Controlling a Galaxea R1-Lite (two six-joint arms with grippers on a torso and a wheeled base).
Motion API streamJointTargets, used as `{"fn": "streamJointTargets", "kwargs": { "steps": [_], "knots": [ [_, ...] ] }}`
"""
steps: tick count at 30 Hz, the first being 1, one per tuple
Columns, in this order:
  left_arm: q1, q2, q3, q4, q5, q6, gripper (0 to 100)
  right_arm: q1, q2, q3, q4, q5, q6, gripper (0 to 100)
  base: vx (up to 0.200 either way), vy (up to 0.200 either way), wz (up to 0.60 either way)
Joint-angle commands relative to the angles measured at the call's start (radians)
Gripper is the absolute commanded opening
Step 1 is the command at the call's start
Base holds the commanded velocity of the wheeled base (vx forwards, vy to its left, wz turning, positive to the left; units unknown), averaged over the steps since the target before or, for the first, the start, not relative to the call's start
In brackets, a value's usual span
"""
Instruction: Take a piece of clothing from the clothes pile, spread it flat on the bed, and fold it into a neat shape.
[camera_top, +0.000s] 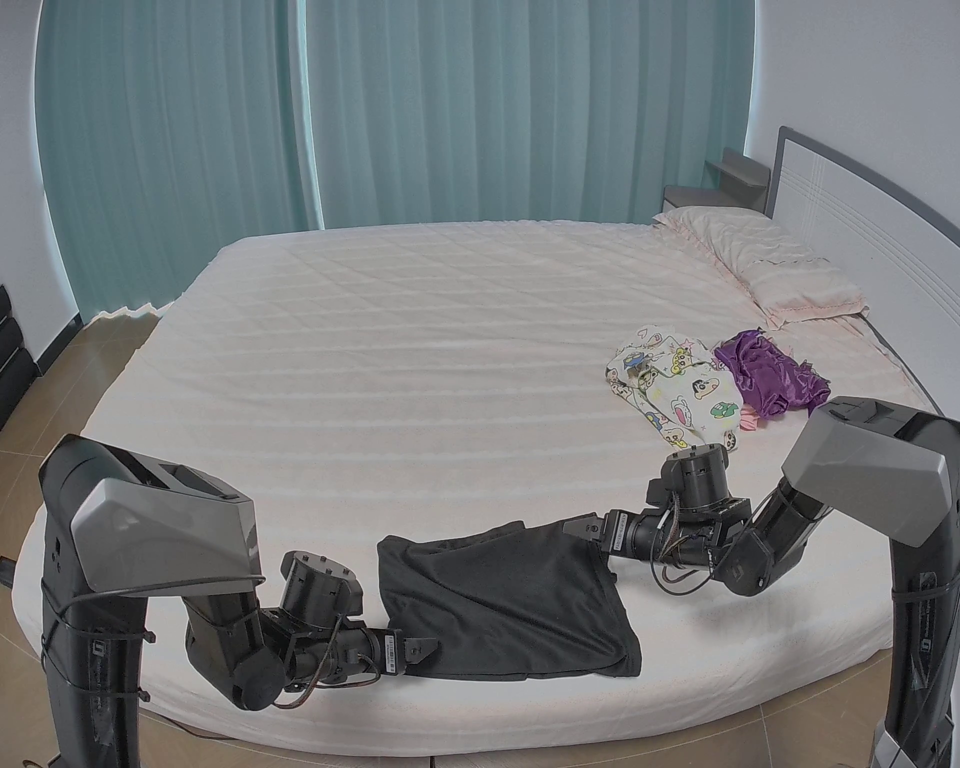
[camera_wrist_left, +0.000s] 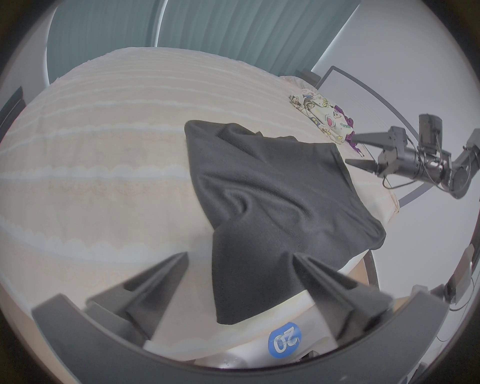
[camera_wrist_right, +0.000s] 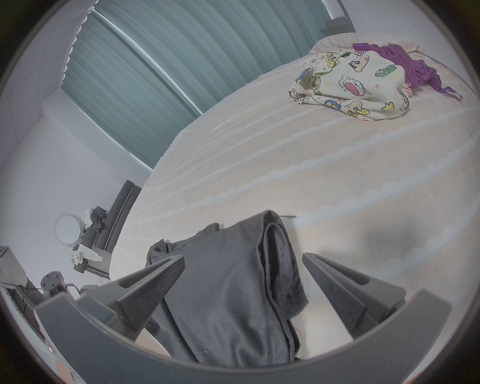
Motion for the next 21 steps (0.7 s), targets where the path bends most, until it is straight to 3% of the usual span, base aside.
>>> {"fn": "streamJointTargets", "kwargs": {
  "steps": [1,15,16,20,21],
  "knots": [
    [-0.025,0.031,-0.006,0.000,0.010,0.004,0,0.000,0.041,-0.051,0.002,-0.003,0.000,100,0.000,0.000,0.00],
    [-0.026,-0.001,0.050,-0.002,0.002,-0.040,0,0.002,0.119,-0.213,0.106,-0.007,0.000,100,0.000,0.000,0.00],
    [-0.026,-0.001,0.051,-0.003,0.002,-0.039,0,0.002,0.121,-0.226,0.125,-0.007,0.000,0,0.000,0.000,0.00],
    [-0.026,-0.001,0.054,-0.002,0.002,-0.040,0,0.002,0.136,-0.272,0.157,-0.013,0.002,0,0.000,0.000,0.00],
    [-0.026,-0.003,0.057,-0.002,0.002,-0.040,0,0.002,0.150,-0.299,0.160,-0.041,0.002,0,0.000,0.000,0.00]
  ]
}}
